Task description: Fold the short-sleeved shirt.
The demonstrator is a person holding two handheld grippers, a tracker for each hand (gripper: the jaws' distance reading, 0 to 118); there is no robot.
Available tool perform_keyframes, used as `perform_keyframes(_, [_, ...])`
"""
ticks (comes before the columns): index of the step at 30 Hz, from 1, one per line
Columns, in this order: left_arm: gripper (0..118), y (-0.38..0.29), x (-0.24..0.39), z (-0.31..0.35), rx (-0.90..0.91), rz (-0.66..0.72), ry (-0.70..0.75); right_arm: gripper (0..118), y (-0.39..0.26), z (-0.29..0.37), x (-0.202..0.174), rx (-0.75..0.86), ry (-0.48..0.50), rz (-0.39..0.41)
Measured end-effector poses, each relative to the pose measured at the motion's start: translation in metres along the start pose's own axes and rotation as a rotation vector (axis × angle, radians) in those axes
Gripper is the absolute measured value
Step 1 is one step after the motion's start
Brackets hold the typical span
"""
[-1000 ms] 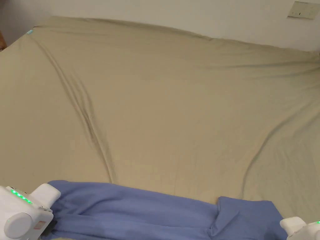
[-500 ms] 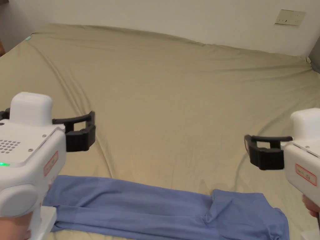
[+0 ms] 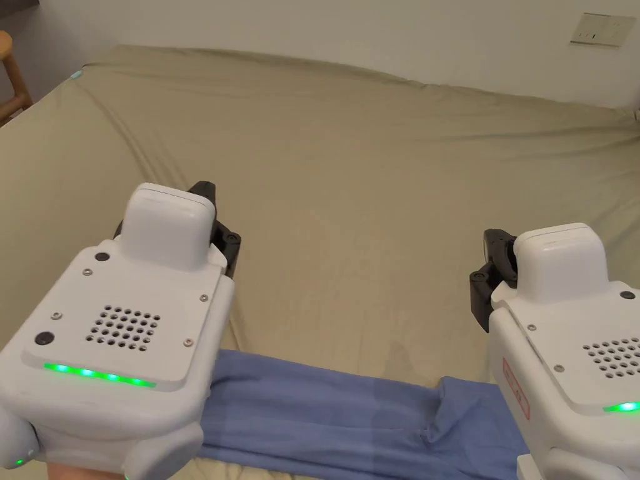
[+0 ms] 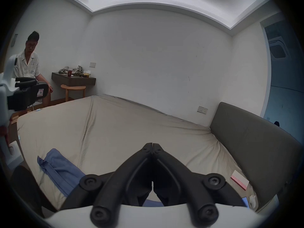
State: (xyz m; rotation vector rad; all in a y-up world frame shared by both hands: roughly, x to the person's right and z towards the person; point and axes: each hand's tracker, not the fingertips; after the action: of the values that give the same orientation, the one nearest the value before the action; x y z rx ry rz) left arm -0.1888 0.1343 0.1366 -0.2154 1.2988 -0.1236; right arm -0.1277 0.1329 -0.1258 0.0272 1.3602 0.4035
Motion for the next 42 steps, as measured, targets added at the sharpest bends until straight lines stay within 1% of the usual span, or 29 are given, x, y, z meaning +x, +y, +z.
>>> perform_keyframes(2, [0,-0.003,-0.003,-0.004,-0.015,0.003,-0.006,0,-0.001,-0.001,0.0,-0.007,-0.011,0.006])
perform_keyframes(6, [0,-0.019,-0.017,-0.018,-0.154,0.067,-0.095,0,-0.008,-0.005,0.008,-0.037,-0.019,-0.011])
perform_keyframes(7, [0,-0.031,-0.022,-0.024,-0.187,0.064,-0.119,0,-0.011,-0.006,0.01,-0.044,-0.018,-0.014])
perform_keyframes(8, [0,-0.043,-0.024,-0.028,-0.19,0.042,-0.101,0,-0.014,-0.008,0.012,-0.051,-0.021,-0.015])
perform_keyframes(9, [0,-0.058,-0.026,-0.035,-0.235,-0.009,-0.088,0,-0.017,-0.01,0.013,-0.062,-0.024,-0.016])
perform_keyframes(10, [0,-0.071,-0.031,-0.041,-0.289,-0.024,-0.105,0,-0.02,-0.011,0.015,-0.076,-0.023,-0.016])
perform_keyframes(11, [0,-0.084,-0.038,-0.048,-0.349,0.002,-0.13,0,-0.024,-0.013,0.016,-0.087,-0.021,-0.019])
perform_keyframes(13, [0,-0.111,-0.059,-0.057,-0.464,0.144,-0.203,0,-0.031,-0.018,0.019,-0.113,-0.014,-0.022])
perform_keyframes(15, [0,-0.138,-0.082,-0.065,-0.566,0.241,-0.284,0,-0.035,-0.021,0.017,-0.144,-0.011,-0.017])
perform_keyframes(16, [3,-0.151,-0.093,-0.07,-0.617,0.262,-0.3,0,-0.038,-0.024,0.017,-0.156,-0.01,-0.013])
perform_keyframes(17, [15,-0.165,-0.108,-0.076,-0.676,0.277,-0.337,0,-0.04,-0.026,0.017,-0.168,-0.007,-0.008])
perform_keyframes(18, [36,-0.177,-0.121,-0.081,-0.733,0.313,-0.37,0,-0.042,-0.027,0.018,-0.181,-0.005,-0.008])
perform_keyframes(19, [70,-0.187,-0.131,-0.086,-0.776,0.333,-0.36,0,-0.044,-0.029,0.019,-0.194,-0.002,-0.009])
perform_keyframes(20, [94,-0.199,-0.145,-0.092,-0.825,0.388,-0.377,0,-0.046,-0.031,0.019,-0.213,0.011,-0.01])
perform_keyframes(21, [111,-0.213,-0.161,-0.096,-0.856,0.458,-0.397,0,-0.049,-0.032,0.02,-0.23,0.019,-0.012])
perform_keyframes(22, [117,-0.222,-0.173,-0.099,-0.855,0.525,-0.41,0,-0.05,-0.032,0.021,-0.236,0.016,-0.011])
perform_keyframes(24, [117,-0.241,-0.202,-0.105,-0.857,0.683,-0.407,0,-0.054,-0.032,0.021,-0.257,0.01,0.007])
perform_keyframes(25, [117,-0.242,-0.204,-0.104,-0.87,0.748,-0.395,0,-0.055,-0.032,0.021,-0.267,0.01,0.012])
perform_keyframes(27, [117,-0.257,-0.219,-0.107,-0.892,0.891,-0.439,0,-0.057,-0.031,0.024,-0.284,0.011,0.011])
perform_keyframes(29, [117,-0.277,-0.226,-0.111,-0.931,1.002,-0.506,0,-0.057,-0.031,0.024,-0.295,0.008,0.013])
perform_keyframes(30, [117,-0.286,-0.226,-0.113,-0.962,1.039,-0.54,0,-0.058,-0.031,0.026,-0.298,0.005,0.015])
perform_keyframes(31, [117,-0.292,-0.224,-0.115,-0.972,1.033,-0.549,0,-0.058,-0.031,0.026,-0.302,0.002,0.017])
perform_keyframes(33, [118,-0.288,-0.213,-0.111,-0.92,1.051,-0.602,0,-0.056,-0.031,0.026,-0.307,0.001,0.01])
perform_keyframes(34, [118,-0.287,-0.21,-0.112,-0.92,1.097,-0.648,0,-0.055,-0.03,0.029,-0.309,0.006,-0.008])
perform_keyframes(36, [118,-0.298,-0.201,-0.116,-0.945,1.232,-0.715,0,-0.052,-0.028,0.031,-0.309,0.029,-0.061])
perform_keyframes(37, [118,-0.314,-0.2,-0.122,-0.946,1.257,-0.738,0,-0.051,-0.027,0.031,-0.305,0.021,-0.069])
perform_keyframes(40, [118,-0.312,-0.188,-0.124,-0.898,1.232,-0.742,0,-0.049,-0.026,0.032,-0.304,0.019,-0.076])
perform_keyframes(42, [117,-0.3,-0.177,-0.12,-0.898,1.271,-0.744,0,-0.048,-0.025,0.032,-0.302,0.025,-0.082])
